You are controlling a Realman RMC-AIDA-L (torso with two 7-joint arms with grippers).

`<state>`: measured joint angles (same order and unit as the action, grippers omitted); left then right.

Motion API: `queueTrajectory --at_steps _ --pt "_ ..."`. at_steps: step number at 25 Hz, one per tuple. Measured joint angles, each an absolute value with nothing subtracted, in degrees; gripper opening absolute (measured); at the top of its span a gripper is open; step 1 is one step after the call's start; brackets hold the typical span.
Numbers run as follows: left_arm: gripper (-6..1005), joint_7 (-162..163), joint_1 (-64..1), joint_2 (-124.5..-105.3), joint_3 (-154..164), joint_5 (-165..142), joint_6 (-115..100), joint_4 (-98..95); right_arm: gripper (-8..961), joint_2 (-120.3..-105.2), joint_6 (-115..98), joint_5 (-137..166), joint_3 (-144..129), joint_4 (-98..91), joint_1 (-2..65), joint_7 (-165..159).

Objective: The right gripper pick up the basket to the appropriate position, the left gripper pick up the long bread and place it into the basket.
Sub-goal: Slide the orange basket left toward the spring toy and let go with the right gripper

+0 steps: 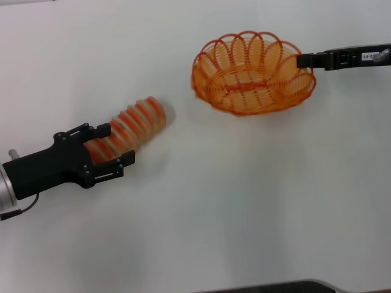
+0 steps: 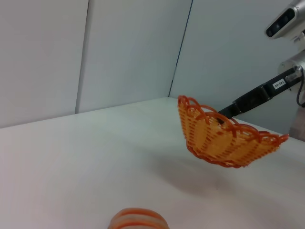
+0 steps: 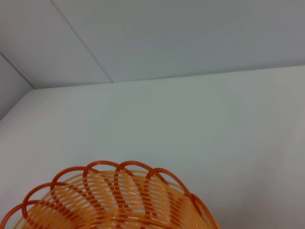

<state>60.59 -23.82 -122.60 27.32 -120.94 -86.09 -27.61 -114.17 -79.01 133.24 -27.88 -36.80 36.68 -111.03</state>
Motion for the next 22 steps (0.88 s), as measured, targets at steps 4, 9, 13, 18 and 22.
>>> queueTrajectory --at_steps 4,9,13,18,22 --pt "811 60.5 -23.8 -122.62 27.3 -120.9 -86.0 -27.6 67 -114.12 -80.0 133.1 -27.7 -36.5 36.9 -112.1" --pt "810 60.3 -23.8 -122.67 27.3 -120.9 -86.2 -27.6 70 -114.09 -81.0 132.7 -28.0 -36.4 36.9 -113.6" --pt "810 60.2 -23.7 -122.7 27.3 -120.9 -86.3 -27.7 72 -113.96 -81.7 133.1 -29.3 -36.3 36.8 -116.1" --pt "809 60.1 -23.6 -122.69 27.3 -120.9 -86.2 -27.9 76 -113.8 -81.5 133.2 -32.1 -36.2 36.9 -119.2" --pt "808 60.0 -23.5 -122.64 27.3 -121.0 -86.1 -28.0 78 -113.8 -80.2 133.3 -33.4 -36.0 37.1 -120.9"
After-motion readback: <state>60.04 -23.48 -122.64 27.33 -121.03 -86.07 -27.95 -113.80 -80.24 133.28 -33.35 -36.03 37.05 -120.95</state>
